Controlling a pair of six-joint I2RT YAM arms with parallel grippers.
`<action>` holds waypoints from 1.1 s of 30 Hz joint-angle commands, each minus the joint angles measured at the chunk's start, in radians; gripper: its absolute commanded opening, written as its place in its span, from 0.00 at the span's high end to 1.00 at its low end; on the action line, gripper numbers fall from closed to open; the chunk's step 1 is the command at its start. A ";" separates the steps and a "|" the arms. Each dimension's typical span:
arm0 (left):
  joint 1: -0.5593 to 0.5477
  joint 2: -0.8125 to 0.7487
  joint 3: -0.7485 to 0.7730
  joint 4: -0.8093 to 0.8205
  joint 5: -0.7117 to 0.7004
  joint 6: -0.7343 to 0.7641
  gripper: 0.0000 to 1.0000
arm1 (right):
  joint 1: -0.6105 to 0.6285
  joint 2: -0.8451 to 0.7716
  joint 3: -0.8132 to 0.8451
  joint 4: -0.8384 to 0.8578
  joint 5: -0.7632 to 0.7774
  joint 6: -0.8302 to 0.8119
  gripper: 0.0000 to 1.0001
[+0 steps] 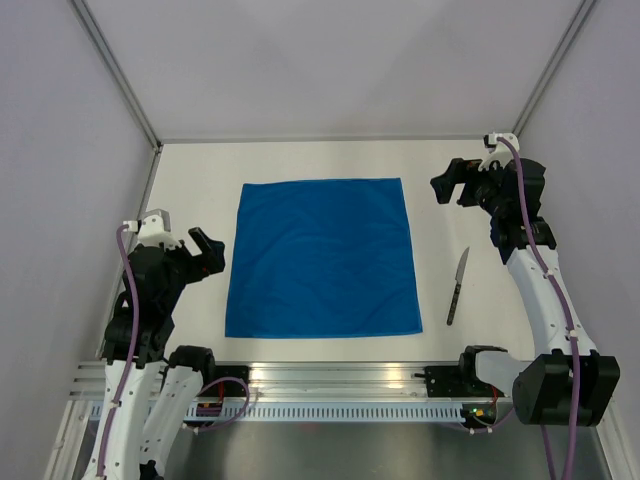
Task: Fold the napkin, place the utensils inside, and roll it up
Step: Fold the napkin
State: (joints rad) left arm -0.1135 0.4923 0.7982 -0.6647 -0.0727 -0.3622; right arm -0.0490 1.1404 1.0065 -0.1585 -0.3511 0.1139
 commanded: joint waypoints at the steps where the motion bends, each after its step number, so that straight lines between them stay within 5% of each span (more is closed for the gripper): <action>1: 0.002 0.005 -0.004 0.008 0.022 0.031 0.00 | -0.002 -0.007 0.010 0.002 -0.009 -0.020 0.02; 7: 0.003 0.040 0.039 -0.009 0.008 0.040 0.00 | 0.041 0.061 0.044 -0.047 -0.043 -0.072 0.07; 20: 0.003 0.313 0.668 -0.145 -0.045 0.035 0.00 | 0.988 0.465 0.266 -0.082 0.397 -0.178 0.26; 25: 0.003 0.347 0.799 -0.190 -0.056 0.019 0.00 | 1.211 0.700 0.398 -0.058 0.440 -0.195 0.32; 33: 0.003 0.350 0.842 -0.230 -0.068 0.006 0.00 | 1.397 0.930 0.587 -0.035 0.480 -0.212 0.34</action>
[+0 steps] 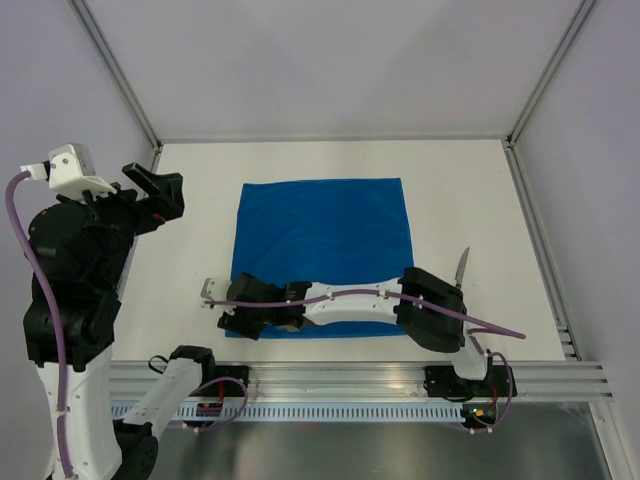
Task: Fold the napkin, place the utensils inside, and roll it up
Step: Fold the napkin
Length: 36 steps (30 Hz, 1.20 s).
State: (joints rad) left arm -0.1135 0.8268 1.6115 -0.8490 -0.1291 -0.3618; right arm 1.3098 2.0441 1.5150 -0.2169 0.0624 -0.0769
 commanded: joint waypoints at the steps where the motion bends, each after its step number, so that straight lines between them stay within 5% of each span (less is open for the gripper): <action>1: 0.003 0.015 0.028 -0.048 -0.010 0.004 0.00 | 0.069 0.053 0.088 0.027 0.071 -0.023 0.34; 26: 0.005 -0.018 0.024 -0.099 -0.009 0.006 0.00 | 0.085 0.255 0.160 0.074 0.097 -0.040 0.41; 36: 0.003 -0.022 -0.001 -0.099 -0.006 0.004 0.00 | 0.039 0.274 0.151 0.060 0.030 -0.018 0.62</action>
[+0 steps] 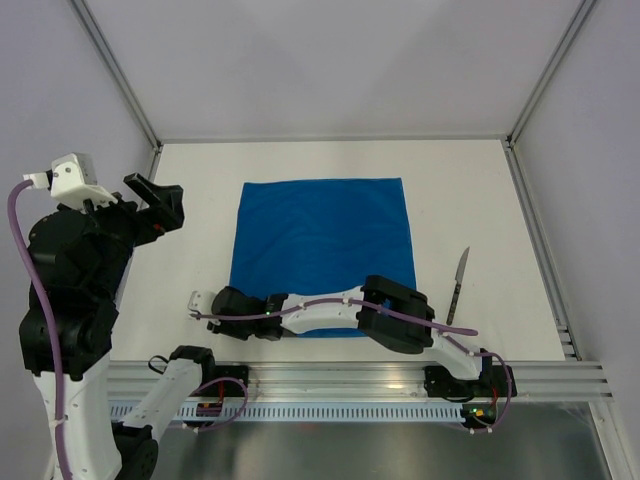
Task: Fold the napkin, place the utensils inside, and roll it up
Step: Fold the napkin
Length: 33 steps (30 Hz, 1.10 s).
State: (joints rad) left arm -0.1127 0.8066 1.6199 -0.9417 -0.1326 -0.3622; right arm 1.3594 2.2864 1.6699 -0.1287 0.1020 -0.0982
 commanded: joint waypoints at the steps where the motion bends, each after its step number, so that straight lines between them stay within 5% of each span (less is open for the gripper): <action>1: 0.002 -0.001 -0.009 -0.005 -0.002 0.003 0.00 | -0.011 0.031 -0.004 -0.028 -0.013 0.003 0.65; 12: 0.002 -0.003 -0.014 -0.003 -0.013 0.011 0.00 | -0.019 -0.007 0.045 -0.078 -0.041 0.000 0.90; 33: 0.002 -0.012 -0.058 0.027 -0.013 0.026 0.00 | -0.069 -0.175 0.088 -0.189 -0.056 -0.011 0.99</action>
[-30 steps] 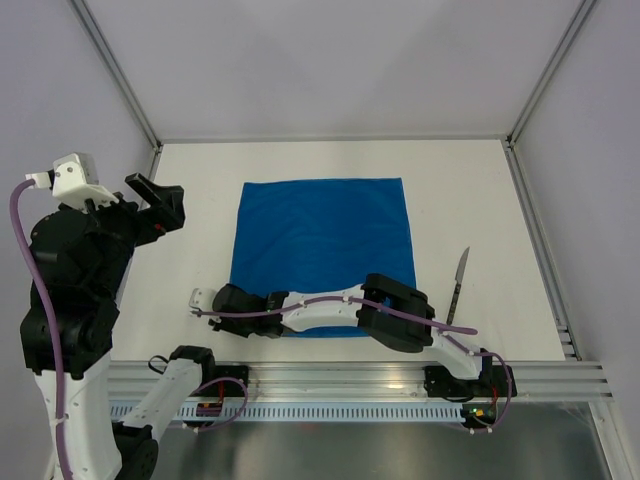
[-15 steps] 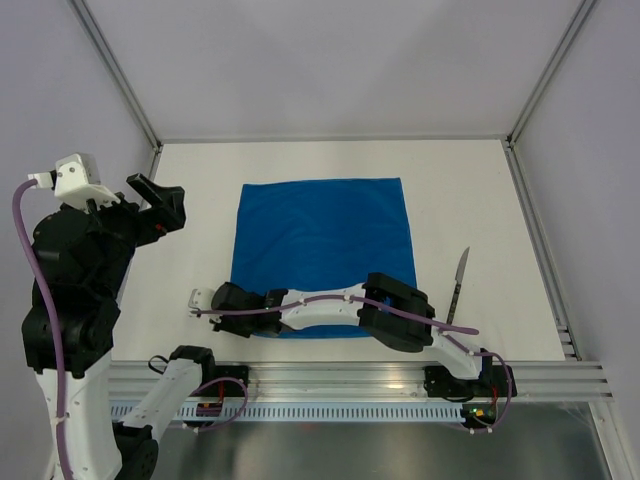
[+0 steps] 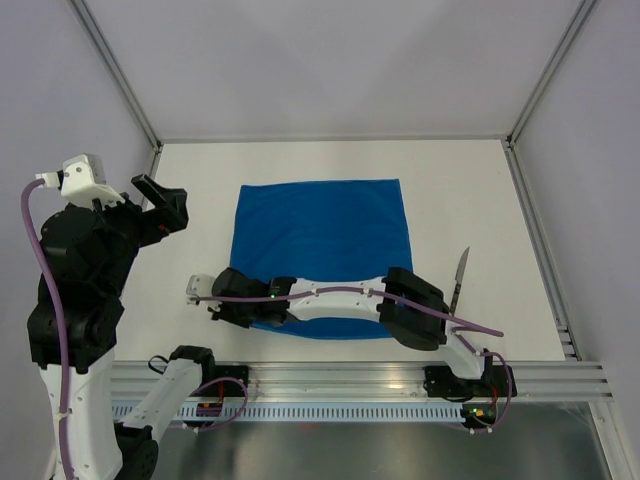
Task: Fold the napkin, place the utensils inside, and roll it up
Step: Fold the napkin
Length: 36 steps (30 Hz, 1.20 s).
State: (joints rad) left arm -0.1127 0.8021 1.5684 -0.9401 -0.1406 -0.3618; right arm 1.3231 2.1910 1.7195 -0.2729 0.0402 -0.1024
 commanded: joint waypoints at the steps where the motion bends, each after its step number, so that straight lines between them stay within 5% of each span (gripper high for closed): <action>1: 0.002 -0.009 -0.011 0.029 -0.001 0.026 0.00 | -0.041 -0.083 0.037 -0.051 0.004 -0.006 1.00; 18: 0.002 -0.021 -0.113 0.107 0.055 0.032 0.00 | -0.370 -0.241 -0.124 -0.054 -0.036 -0.049 0.99; 36: 0.002 -0.009 -0.165 0.149 0.113 0.024 0.00 | -0.621 -0.205 -0.193 0.023 -0.008 -0.080 0.99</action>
State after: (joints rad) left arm -0.1127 0.7902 1.4097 -0.8333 -0.0616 -0.3614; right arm 0.7219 1.9923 1.5356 -0.2832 0.0010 -0.1654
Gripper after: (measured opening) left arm 0.993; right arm 0.007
